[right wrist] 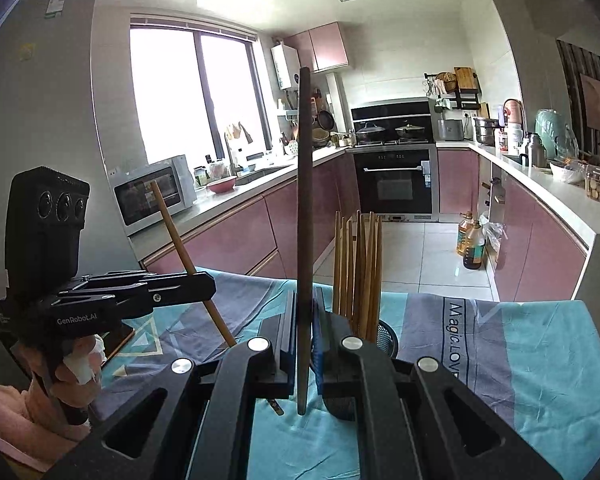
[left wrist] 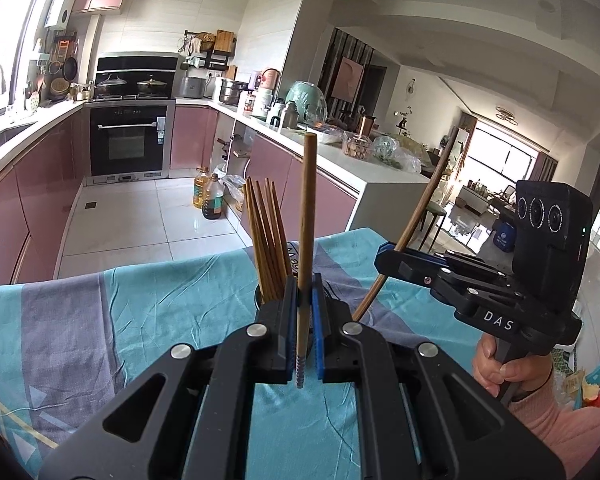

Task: Organize utensils

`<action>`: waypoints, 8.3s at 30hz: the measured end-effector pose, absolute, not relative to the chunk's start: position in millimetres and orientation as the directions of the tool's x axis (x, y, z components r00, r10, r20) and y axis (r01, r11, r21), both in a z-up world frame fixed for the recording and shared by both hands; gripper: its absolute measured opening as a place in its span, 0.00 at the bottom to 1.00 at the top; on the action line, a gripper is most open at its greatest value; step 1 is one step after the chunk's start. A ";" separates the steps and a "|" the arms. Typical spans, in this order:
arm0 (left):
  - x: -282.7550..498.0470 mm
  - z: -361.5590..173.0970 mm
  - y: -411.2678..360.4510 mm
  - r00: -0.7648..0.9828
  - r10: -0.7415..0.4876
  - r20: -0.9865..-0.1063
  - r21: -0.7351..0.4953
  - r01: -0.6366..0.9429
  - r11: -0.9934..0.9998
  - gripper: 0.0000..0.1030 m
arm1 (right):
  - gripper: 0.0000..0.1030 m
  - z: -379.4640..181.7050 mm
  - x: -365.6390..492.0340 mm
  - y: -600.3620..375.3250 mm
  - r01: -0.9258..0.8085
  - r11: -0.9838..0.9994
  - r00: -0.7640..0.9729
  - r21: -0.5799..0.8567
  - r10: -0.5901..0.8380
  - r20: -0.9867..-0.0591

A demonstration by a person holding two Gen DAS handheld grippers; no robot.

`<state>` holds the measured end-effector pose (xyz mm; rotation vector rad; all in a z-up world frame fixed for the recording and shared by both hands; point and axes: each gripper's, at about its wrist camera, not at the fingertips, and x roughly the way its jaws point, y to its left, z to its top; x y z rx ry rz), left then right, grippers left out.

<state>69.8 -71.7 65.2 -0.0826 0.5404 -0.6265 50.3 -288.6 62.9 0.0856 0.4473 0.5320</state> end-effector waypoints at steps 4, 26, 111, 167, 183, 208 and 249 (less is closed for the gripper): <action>68.3 71.0 -73.6 0.683 -0.580 -0.443 -0.227 0.540 0.810 0.07 | 0.06 67.6 53.1 -290.6 -0.472 0.861 0.774 0.188 0.507 -0.380; 71.1 102.0 -86.9 0.708 -0.593 -0.384 -0.218 0.555 0.803 0.07 | 0.06 84.7 58.8 -289.7 -0.483 0.864 0.796 0.144 0.501 -0.341; 125.4 71.3 -121.5 0.666 -0.531 -0.524 -0.201 0.509 0.837 0.07 | 0.06 40.6 110.2 -271.3 -0.420 0.897 0.763 0.136 0.430 -0.483; 182.6 26.1 -129.2 0.652 -0.472 -0.593 -0.197 0.451 0.871 0.09 | 0.07 10.8 144.0 -269.0 -0.416 0.882 0.693 0.220 0.464 -0.551; 184.8 15.4 -130.4 0.647 -0.485 -0.588 -0.197 0.467 0.862 0.12 | 0.07 7.8 141.3 -271.1 -0.407 0.884 0.692 0.232 0.464 -0.553; 85.6 25.1 -57.3 0.886 -0.245 -0.394 -0.052 0.244 0.968 0.94 | 0.91 7.1 92.8 -273.6 -0.341 0.922 0.790 0.184 0.387 -0.475; -18.0 30.2 -5.4 0.972 0.001 -0.236 -0.014 -0.004 1.000 0.94 | 0.94 5.7 -0.5 -246.4 -0.176 0.984 0.951 0.028 0.177 -0.253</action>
